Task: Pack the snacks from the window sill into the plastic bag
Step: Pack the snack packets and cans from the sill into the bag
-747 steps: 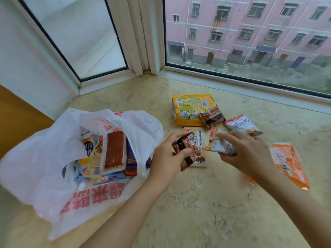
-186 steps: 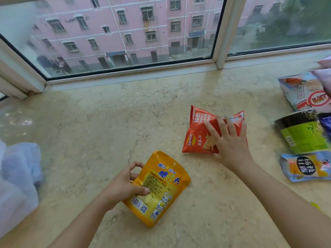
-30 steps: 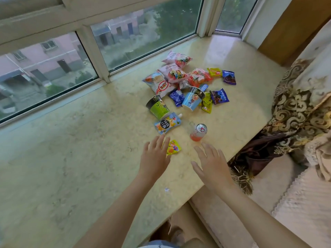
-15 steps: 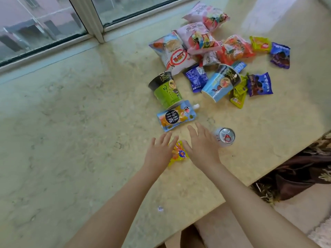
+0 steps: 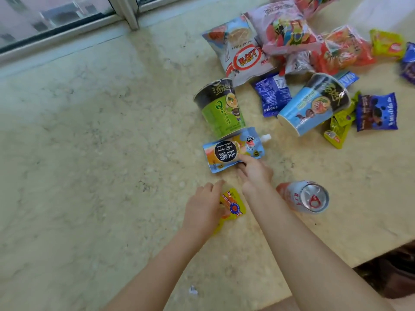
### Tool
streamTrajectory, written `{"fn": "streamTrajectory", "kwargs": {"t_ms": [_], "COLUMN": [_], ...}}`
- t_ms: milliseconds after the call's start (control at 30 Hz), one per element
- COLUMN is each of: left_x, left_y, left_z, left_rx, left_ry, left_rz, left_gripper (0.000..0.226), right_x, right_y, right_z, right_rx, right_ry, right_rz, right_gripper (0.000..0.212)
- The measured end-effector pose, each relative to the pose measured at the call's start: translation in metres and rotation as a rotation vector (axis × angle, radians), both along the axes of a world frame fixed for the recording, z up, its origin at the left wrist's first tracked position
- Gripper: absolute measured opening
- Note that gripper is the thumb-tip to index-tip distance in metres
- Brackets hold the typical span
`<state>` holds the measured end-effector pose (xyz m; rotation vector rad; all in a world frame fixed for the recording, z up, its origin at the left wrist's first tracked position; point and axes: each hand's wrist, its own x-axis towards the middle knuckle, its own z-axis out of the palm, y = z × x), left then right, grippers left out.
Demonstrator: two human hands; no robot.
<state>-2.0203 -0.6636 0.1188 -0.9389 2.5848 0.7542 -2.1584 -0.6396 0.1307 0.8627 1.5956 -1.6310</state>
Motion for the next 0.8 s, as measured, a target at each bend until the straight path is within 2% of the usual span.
{"fn": "streamTrajectory", "kwargs": {"t_ms": [67, 133, 233, 333, 500, 700, 800], "left_x": [0.0, 0.0, 0.002, 0.005, 0.017, 0.042, 0.06], "left_y": [-0.003, -0.005, -0.004, -0.002, -0.004, -0.012, -0.018], "left_z": [0.0, 0.002, 0.004, 0.005, 0.005, 0.014, 0.038], "left_rx": [0.125, 0.169, 0.273, 0.299, 0.353, 0.5, 0.53], "left_ry": [-0.017, -0.009, 0.014, 0.046, 0.084, 0.281, 0.361], "left_rz": [0.102, 0.141, 0.259, 0.3, 0.518, 0.806, 0.887], "left_gripper": [0.06, 0.048, 0.037, 0.029, 0.024, 0.029, 0.027], "right_x": [-0.003, -0.005, -0.003, -0.001, -0.001, 0.015, 0.033], "right_y": [-0.005, -0.009, -0.013, -0.017, -0.02, -0.006, 0.006], "right_z": [-0.001, -0.004, -0.006, -0.004, -0.008, -0.004, 0.019], "right_rx": [-0.003, -0.01, -0.072, -0.17, -0.131, -0.126, -0.146], "right_ry": [-0.04, -0.051, -0.041, -0.013, 0.03, 0.083, 0.101], "right_rz": [0.003, 0.019, 0.009, 0.036, 0.007, 0.036, 0.088], "right_gripper": [0.013, 0.006, 0.015, 0.025, 0.038, 0.028, 0.034]}}
